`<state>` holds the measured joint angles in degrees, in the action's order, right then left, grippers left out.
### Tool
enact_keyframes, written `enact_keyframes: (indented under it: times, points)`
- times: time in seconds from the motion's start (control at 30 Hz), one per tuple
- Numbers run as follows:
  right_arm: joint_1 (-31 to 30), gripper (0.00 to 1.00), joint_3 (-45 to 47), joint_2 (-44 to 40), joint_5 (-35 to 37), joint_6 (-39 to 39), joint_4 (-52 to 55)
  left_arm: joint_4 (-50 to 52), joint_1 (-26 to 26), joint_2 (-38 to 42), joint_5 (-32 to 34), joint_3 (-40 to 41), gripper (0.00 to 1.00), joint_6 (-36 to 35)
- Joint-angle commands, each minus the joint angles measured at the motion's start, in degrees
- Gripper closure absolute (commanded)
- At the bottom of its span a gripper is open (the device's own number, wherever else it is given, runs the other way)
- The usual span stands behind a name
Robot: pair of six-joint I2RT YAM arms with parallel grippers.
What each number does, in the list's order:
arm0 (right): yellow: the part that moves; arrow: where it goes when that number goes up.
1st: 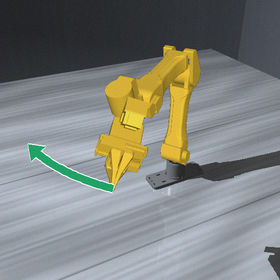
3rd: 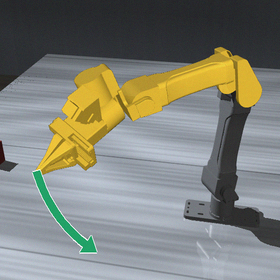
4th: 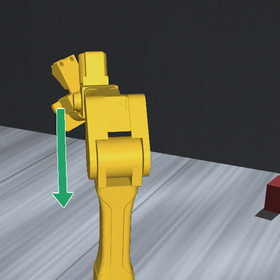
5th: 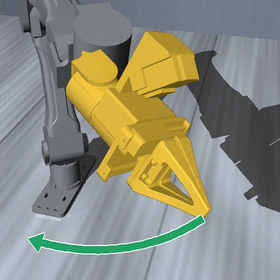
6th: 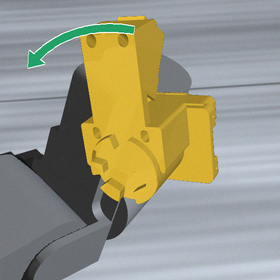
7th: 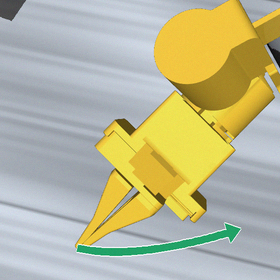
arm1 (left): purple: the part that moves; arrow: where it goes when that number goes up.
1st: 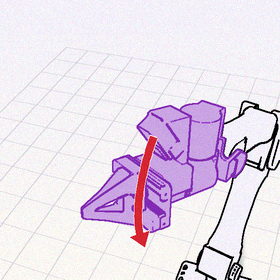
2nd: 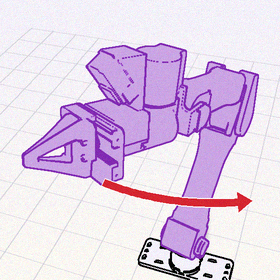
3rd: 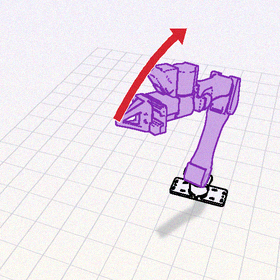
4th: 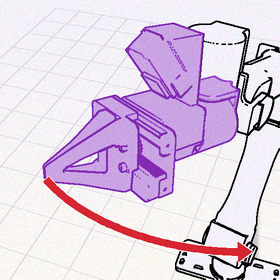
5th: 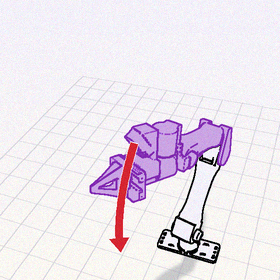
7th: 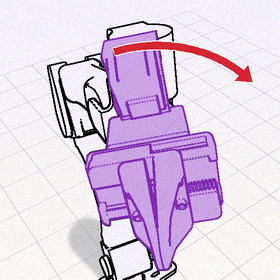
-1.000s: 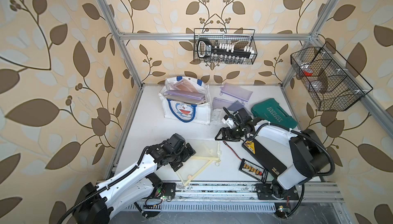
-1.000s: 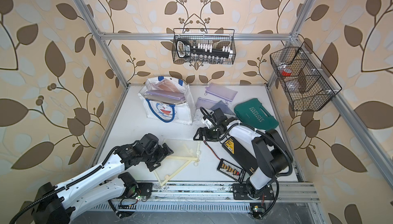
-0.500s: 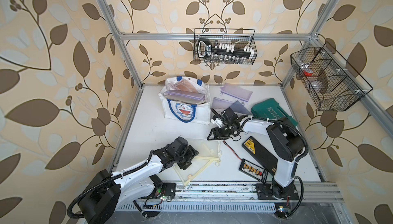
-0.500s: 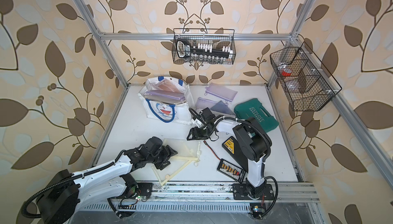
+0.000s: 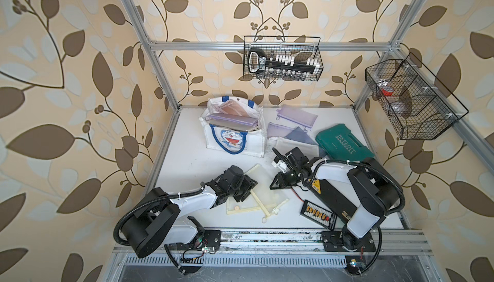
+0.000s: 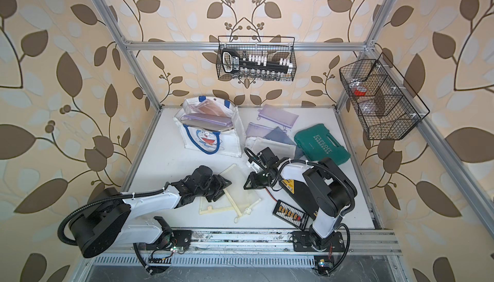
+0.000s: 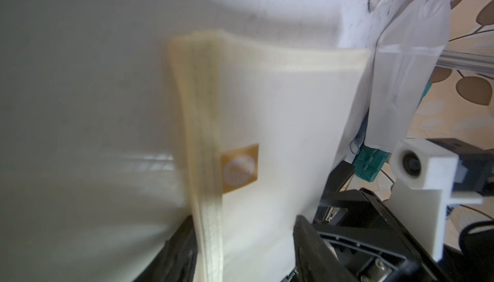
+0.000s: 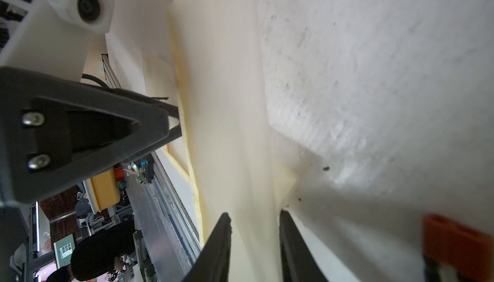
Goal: Put the pencil pouch into the canvas bag
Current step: Adjust the pencil pouches at the center of the board, then pick up the pencil pouch.
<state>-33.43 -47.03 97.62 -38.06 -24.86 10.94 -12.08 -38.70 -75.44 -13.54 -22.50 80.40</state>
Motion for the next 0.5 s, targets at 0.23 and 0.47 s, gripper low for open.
enact_keyframes:
  times: [0.23, 0.47]
  points:
    - [-0.1, 0.94, -0.3, -4.5, -0.6, -0.8, -0.8, -11.0, -1.1, -1.8, -5.0, -2.1, 0.67, -6.8]
    - [-0.1, 1.0, -2.6, -11.7, 1.4, 1.0, 6.2, -2.6, -2.1, 7.2, -4.4, -3.0, 0.73, -11.2]
